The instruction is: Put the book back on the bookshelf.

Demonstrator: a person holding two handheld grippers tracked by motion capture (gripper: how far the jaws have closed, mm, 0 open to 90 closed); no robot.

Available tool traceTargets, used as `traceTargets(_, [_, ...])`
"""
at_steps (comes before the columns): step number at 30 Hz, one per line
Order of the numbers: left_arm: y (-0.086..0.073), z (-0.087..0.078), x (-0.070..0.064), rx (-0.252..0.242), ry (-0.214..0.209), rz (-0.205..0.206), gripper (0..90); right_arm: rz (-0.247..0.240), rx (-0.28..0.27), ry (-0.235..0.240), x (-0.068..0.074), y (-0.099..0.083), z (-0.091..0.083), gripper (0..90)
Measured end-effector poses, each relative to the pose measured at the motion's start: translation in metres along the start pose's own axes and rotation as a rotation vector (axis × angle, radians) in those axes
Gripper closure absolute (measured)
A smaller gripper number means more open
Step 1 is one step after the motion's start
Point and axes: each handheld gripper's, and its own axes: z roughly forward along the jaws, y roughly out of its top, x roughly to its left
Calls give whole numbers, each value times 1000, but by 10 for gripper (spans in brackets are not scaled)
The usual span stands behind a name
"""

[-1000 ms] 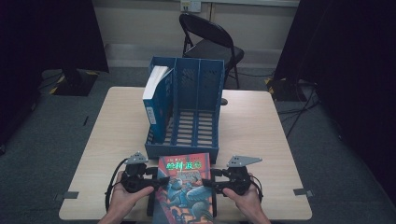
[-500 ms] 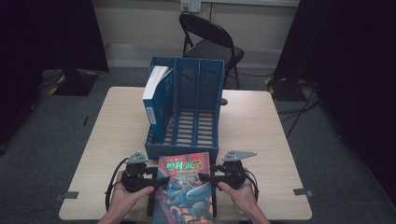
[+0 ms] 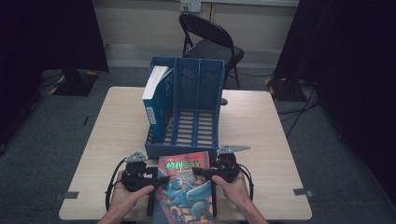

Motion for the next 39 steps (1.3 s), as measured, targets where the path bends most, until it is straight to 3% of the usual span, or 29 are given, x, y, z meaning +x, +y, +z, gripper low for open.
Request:
traceTargets(2, [0, -2, 3, -11, -14, -20, 320, -6, 12, 3, 3, -1, 0, 520])
traceTargets(5, [-1, -4, 3, -25, -4, -3, 376, -23, 25, 20, 7, -3, -3, 556])
traceTargets(13, [0, -3, 1, -19, 3, 7, 352, 4, 17, 38, 4, 0, 8, 557])
traceTargets(16, [0, -2, 1, -16, 6, 11, 353, 10, 15, 56, 2, 0, 6, 680])
traceTargets(19, [0, -1, 1, -13, 5, 7, 348, 24, -7, 111, 1, 3, -2, 762])
traceTargets(24, [0, -3, 2, -29, -7, -5, 351, 6, -34, 120, 5, 3, -4, 791])
traceTargets(27, [-1, -7, 0, -82, 4, -4, 405, -19, -51, 122, 11, 6, -8, 798])
traceTargets(30, [-1, -8, 2, -89, -16, -9, 405, -25, -68, 122, 14, 6, -11, 802])
traceTargets(34, [-1, -7, 7, -92, -47, -51, 389, -26, -84, 125, 16, 7, -13, 802])
traceTargets(39, [0, -7, 6, -100, -50, -52, 382, -37, -94, 125, 20, 9, -15, 803])
